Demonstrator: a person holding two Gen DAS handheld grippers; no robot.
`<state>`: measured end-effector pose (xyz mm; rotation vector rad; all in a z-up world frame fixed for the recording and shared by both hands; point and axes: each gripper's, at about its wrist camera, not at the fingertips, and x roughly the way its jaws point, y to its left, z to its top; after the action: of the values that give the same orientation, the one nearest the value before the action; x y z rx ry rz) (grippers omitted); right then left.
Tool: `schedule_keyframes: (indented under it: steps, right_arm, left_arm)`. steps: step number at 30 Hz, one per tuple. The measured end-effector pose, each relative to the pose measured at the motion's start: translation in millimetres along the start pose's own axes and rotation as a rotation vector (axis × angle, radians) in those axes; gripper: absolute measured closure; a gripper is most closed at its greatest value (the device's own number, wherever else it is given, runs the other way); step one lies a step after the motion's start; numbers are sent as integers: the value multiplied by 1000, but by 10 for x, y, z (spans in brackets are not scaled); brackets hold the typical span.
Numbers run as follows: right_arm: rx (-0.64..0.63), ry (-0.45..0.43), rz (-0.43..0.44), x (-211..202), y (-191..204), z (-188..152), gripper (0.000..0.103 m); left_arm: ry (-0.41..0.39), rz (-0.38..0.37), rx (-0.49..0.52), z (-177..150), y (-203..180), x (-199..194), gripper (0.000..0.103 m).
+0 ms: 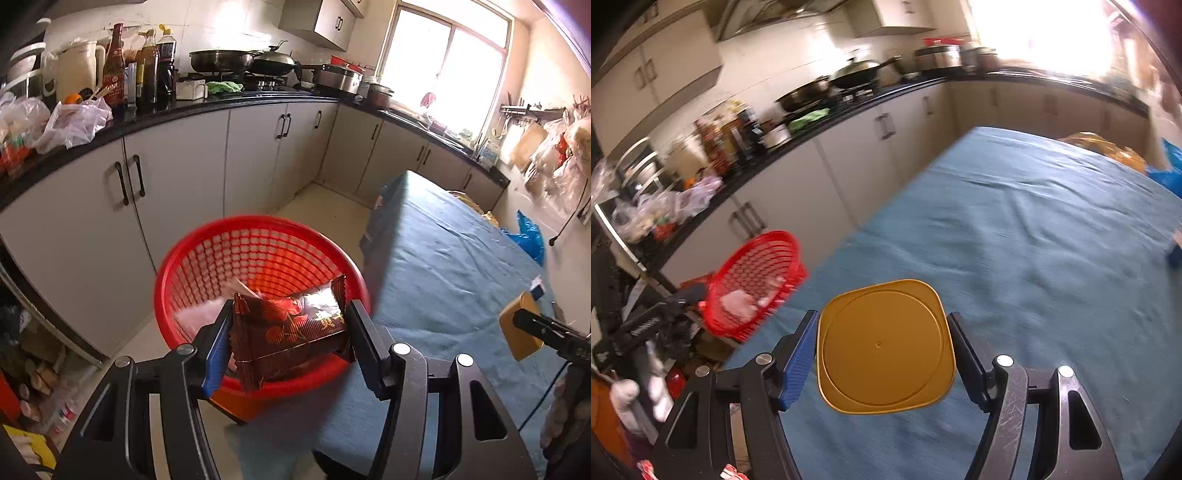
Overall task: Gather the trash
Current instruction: 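Carry the candy packet and yellow tub to the red basket, then open both tools over the red basket to drop the packet and tub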
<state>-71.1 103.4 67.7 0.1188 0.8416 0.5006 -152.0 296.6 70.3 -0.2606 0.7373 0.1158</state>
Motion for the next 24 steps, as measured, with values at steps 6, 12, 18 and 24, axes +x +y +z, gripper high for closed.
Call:
schedule_keyframes:
  steps: [6,12,18,24]
  right_arm:
    - [-56,12,93,453,530,265,30]
    - [-91,40,148,857,879,376,30]
    - [-95,60,177,1117,1013,441,29]
    - [-71,66,210,1297,1050,493,26]
  left_arm:
    - [-8,-14,-40,183,249,145,45]
    - [-7,-13,-56,290,396,270,45]
    - [-3,-10,-96,314,558,354,45]
    - [-6,-29,-130,309,640,373,36]
